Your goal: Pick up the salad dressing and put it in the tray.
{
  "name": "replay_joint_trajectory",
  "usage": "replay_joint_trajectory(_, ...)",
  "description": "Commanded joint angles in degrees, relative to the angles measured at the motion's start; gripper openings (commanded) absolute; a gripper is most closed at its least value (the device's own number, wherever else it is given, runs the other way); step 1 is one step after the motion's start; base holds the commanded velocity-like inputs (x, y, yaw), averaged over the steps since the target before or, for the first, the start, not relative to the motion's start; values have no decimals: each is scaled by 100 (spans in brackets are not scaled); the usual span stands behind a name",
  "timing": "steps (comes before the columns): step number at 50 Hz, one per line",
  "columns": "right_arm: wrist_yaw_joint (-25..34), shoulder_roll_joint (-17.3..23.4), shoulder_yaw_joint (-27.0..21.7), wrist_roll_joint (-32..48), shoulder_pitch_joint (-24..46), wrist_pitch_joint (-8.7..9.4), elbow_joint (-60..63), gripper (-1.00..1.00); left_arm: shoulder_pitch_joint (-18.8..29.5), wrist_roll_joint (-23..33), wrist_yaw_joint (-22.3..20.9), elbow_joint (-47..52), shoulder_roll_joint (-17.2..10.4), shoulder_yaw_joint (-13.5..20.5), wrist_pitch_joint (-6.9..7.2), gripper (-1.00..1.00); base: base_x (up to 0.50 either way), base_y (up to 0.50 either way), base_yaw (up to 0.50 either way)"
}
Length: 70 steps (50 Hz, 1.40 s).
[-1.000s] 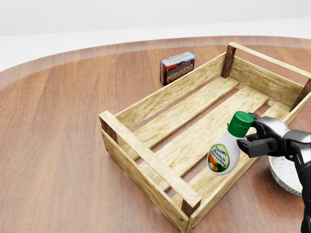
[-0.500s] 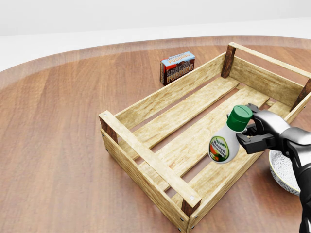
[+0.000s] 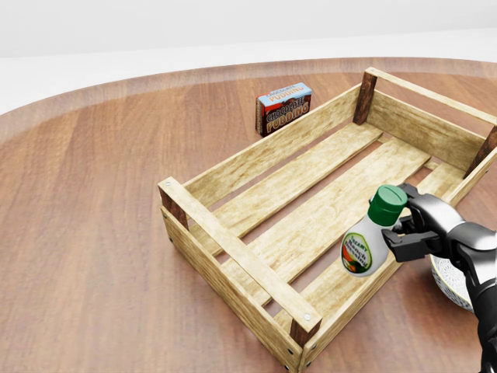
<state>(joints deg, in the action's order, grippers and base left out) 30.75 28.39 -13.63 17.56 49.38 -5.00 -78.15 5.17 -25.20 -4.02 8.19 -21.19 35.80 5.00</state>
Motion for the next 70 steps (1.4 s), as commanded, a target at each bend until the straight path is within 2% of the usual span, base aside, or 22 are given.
replay_joint_trajectory(1,-381,-33,-95,81,-275,0,-4,-100,-14,5,-13,16,5,-1,0,100,0,0,0)
replay_joint_trajectory(30,-414,-196,-137,129,-420,0,-31,-100,-17,37,-33,-4,34,-28,0,100,0,0,0)
replay_joint_trajectory(31,-488,-196,-99,188,-404,0,-33,-87,-16,38,-32,-2,35,-32,0,100,0,0,0)
replay_joint_trajectory(32,-512,-193,-88,213,-416,0,-31,60,-15,39,-32,0,34,-33,0,100,0,0,0)
replay_joint_trajectory(33,-405,-202,-113,175,-424,0,-29,100,-12,38,-31,-3,34,-34,0,100,0,0,0)
replay_joint_trajectory(45,-443,-206,-119,190,-460,0,-32,100,-12,14,-29,14,35,-34,0,100,0,0,0)
replay_joint_trajectory(53,-300,91,-65,220,-208,0,6,100,4,9,-29,4,29,-40,0,100,0,0,0)
replay_joint_trajectory(58,-5,796,-11,206,646,0,125,100,12,-2,-13,51,36,-61,0,100,0,0,0)
replay_joint_trajectory(59,219,1148,84,307,1195,0,209,100,22,11,-12,45,48,-90,0,100,0,0,0)
replay_joint_trajectory(62,601,1658,224,486,2149,0,318,100,23,27,-19,62,56,-118,0,100,0,0,0)
replay_joint_trajectory(63,861,1979,349,677,2871,0,398,100,20,15,-18,87,56,-112,0,100,0,0,0)
replay_joint_trajectory(66,925,2348,497,1047,3925,0,441,100,8,6,-19,135,59,-101,0,100,0,0,0)
replay_joint_trajectory(67,925,2507,605,1258,4539,109,483,100,2,-3,-16,163,56,-89,0,100,0,0,0)
replay_joint_trajectory(68,925,2505,574,1317,4582,81,451,100,2,-3,-17,169,57,-86,0,100,0,0,0)
replay_joint_trajectory(69,925,2643,706,1554,5304,285,500,100,0,-30,-7,219,45,-61,0,100,0,0,0)
replay_joint_trajectory(70,925,2700,773,1745,5750,342,484,100,0,-44,-6,245,39,-48,0,100,0,0,0)
